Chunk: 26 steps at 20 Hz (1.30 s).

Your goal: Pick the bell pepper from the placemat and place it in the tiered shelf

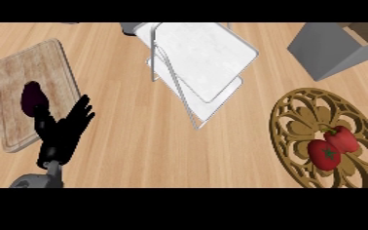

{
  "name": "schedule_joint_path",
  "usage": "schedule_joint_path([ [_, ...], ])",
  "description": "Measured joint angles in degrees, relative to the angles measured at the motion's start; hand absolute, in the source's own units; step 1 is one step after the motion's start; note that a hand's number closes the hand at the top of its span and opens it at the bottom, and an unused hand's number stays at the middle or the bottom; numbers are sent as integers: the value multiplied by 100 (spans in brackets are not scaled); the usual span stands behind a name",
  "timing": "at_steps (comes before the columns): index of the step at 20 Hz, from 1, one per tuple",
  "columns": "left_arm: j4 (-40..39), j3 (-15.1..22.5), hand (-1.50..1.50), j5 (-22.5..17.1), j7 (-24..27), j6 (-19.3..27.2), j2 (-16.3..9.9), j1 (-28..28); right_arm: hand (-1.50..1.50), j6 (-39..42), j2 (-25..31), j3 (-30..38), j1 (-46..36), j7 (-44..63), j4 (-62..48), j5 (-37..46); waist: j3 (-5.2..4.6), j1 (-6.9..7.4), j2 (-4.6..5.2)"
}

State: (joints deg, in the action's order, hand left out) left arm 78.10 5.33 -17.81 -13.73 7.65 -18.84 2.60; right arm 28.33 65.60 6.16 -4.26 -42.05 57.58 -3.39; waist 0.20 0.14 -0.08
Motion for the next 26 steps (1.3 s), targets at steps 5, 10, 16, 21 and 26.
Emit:
schedule_joint_path([
  [5, -142, -168, 0, -3, 45, -166, -34, 25, -150, -92, -79, 59, 313, 895, 1127, -128, -5, -62, -27],
  [10, 5, -156, 0, 100, -57, -128, 40, -10, -150, -426, -344, 124, 455, 2084, 2177, -87, -8, -65, -32],
  [16, -22, -238, 0, 150, -9, -254, 70, -27, -150, -641, -670, -68, 571, 3148, 2957, 358, -9, -44, -19],
  [21, -8, -266, 0, 240, 8, -241, 190, -38, -150, -692, -916, -252, 698, 3527, 3343, 948, -4, -36, -19],
  [26, -6, -316, 0, 354, 3, -235, 276, -44, -150, -828, -1289, -250, 906, 3917, 3664, 1469, 4, -37, -25],
])
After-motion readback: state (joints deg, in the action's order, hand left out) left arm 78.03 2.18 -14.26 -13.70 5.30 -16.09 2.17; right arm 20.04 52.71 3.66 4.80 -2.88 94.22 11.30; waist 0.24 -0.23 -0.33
